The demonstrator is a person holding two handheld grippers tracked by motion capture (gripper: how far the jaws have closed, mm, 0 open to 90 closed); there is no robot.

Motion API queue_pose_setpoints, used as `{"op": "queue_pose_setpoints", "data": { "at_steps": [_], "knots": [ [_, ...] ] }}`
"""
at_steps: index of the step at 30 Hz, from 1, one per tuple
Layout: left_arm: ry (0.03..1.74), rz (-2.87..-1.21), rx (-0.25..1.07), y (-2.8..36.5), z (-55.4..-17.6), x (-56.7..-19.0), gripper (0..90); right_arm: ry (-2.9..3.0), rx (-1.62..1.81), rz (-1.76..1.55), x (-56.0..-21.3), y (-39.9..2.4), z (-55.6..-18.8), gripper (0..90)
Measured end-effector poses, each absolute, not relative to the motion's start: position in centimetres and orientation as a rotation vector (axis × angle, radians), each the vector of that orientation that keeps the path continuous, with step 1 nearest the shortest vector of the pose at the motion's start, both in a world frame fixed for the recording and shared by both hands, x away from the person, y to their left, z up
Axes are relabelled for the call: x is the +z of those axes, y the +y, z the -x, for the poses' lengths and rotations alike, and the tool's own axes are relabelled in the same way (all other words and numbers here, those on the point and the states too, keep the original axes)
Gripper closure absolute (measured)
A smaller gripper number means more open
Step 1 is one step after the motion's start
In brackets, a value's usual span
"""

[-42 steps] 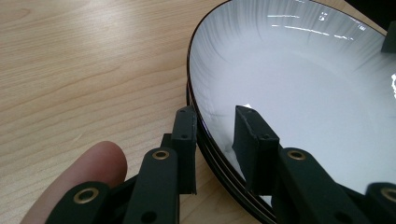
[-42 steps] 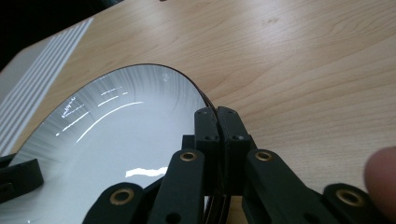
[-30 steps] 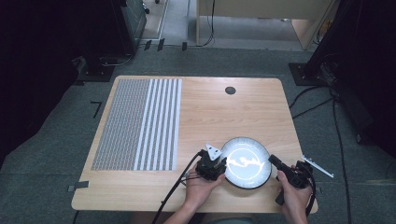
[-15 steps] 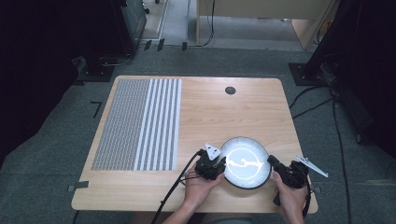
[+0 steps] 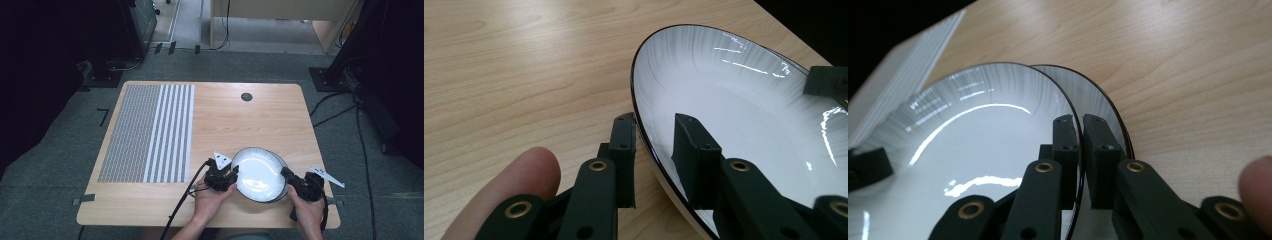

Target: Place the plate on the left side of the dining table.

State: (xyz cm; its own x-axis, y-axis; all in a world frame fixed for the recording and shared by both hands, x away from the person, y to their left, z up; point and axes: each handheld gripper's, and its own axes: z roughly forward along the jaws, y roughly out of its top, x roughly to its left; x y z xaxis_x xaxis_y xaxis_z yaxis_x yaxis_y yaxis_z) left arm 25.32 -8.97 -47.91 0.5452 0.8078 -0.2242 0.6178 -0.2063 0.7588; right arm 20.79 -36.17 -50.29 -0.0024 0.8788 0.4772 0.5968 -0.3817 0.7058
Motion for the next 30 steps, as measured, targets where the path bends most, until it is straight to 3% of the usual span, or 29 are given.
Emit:
{"op": "queue_pose_setpoints", "data": {
  "at_steps": [3, 5, 9, 13, 15, 20, 30],
  "knots": [
    [1.16, -1.941, 0.218, -9.0, -25.4, -48.0, 59.1, 1.586, 1.241, -1.905, -50.2, -35.4, -20.8, 82.9],
    [1.169, -1.95, 0.22, -9.1, -25.3, -48.2, 57.9, 1.603, 1.232, -1.916, -50.3, -35.4, -20.8, 82.2],
    [1.172, -1.946, 0.235, -9.3, -25.2, -48.1, 64.7, 1.614, 1.242, -1.929, -50.6, -35.3, -20.7, 79.1],
    [1.213, -1.918, 0.166, -9.0, -25.7, -48.1, 70.9, 1.6, 1.233, -1.956, -50.9, -35.0, -20.6, 74.9],
    [1.223, -1.912, 0.165, -9.0, -25.8, -48.0, 71.4, 1.589, 1.206, -1.958, -50.8, -34.6, -20.6, 74.1],
    [1.224, -1.916, 0.156, -9.0, -25.9, -48.0, 71.8, 1.477, 1.341, -2.126, -50.9, -35.7, -20.6, 82.9],
    [1.199, -1.926, 0.148, -8.8, -25.8, -48.1, 69.6, 1.427, 1.389, -2.161, -51.1, -35.9, -20.4, 83.9]
  ]
}}
